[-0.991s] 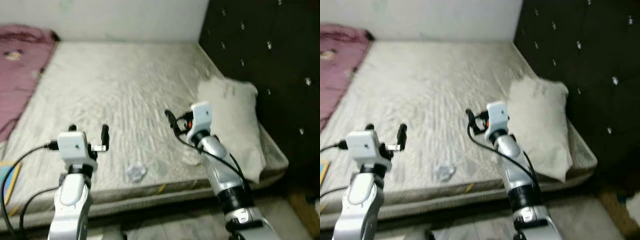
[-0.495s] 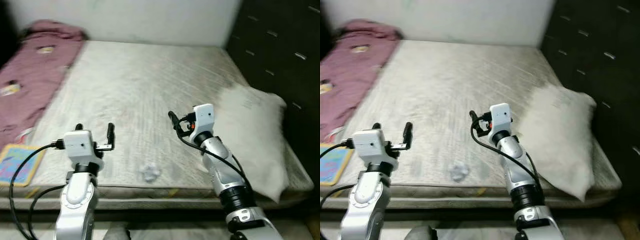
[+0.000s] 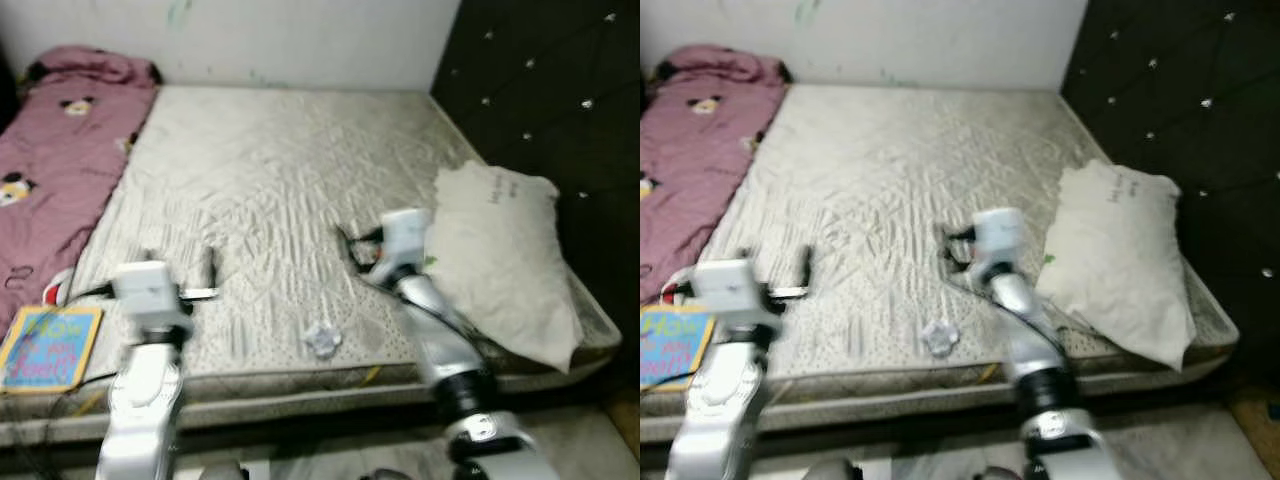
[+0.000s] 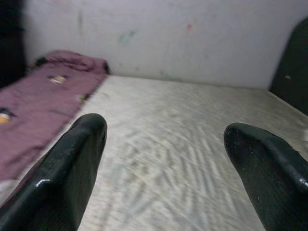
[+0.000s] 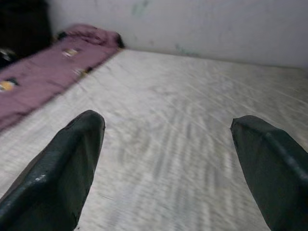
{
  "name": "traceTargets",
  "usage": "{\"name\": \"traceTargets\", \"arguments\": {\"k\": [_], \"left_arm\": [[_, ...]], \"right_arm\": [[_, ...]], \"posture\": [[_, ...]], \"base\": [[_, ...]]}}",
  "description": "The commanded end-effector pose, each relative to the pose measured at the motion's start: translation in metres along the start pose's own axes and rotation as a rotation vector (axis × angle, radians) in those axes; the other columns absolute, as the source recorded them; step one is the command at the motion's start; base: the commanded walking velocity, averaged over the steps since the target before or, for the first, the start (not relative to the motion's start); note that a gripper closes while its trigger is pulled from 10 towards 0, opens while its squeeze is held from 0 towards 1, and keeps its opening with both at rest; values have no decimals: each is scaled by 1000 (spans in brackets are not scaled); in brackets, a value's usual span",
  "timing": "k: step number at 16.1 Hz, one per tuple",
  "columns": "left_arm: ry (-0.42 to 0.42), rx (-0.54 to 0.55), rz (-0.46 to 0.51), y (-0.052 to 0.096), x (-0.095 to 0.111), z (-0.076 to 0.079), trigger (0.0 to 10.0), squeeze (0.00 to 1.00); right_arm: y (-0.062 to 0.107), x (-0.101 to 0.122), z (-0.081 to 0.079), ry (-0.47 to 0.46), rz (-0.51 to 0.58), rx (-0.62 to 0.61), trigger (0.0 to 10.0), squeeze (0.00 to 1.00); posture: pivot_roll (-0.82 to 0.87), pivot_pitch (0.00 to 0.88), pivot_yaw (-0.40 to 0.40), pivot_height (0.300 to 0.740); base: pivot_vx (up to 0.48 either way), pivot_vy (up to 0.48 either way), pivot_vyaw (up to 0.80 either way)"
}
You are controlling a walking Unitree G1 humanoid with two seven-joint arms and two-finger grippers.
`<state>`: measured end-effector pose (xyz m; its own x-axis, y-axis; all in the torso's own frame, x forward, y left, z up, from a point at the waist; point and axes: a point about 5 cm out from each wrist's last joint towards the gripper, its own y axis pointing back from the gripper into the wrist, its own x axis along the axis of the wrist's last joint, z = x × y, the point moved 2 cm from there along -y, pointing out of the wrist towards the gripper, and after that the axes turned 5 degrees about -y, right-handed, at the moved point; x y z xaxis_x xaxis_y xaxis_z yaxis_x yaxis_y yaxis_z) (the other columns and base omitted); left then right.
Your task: Clean up the room
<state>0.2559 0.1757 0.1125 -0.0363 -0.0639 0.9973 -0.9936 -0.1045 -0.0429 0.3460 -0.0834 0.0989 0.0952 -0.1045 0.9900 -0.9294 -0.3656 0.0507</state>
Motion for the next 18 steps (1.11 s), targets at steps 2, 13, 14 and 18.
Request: {"name": "traceTargets", "arguments": {"k": [2, 13, 14, 18], "left_arm": [[16, -26, 7, -1, 2, 10, 10000, 0], [54, -35, -1, -1, 1, 8, 10000, 0], [60, -44, 5, -1, 2, 9, 10000, 0], [63, -44, 4, 0, 1, 9, 10000, 0]], "right_arm": [[2, 6, 16, 15, 12, -41, 10000, 0], [1, 7, 20, 33, 18, -60, 10000, 0], [1, 8, 19, 41, 22, -50, 10000, 0], [1, 8, 20, 34, 21, -58, 10000, 0]], "posture": [[3, 0, -69, 740], [-1, 0, -67, 740], [-1, 0, -68, 740], [-1, 0, -68, 740]], "base": [[0, 0, 0], [0, 0, 194], [0, 0, 0], [0, 0, 100]]}}
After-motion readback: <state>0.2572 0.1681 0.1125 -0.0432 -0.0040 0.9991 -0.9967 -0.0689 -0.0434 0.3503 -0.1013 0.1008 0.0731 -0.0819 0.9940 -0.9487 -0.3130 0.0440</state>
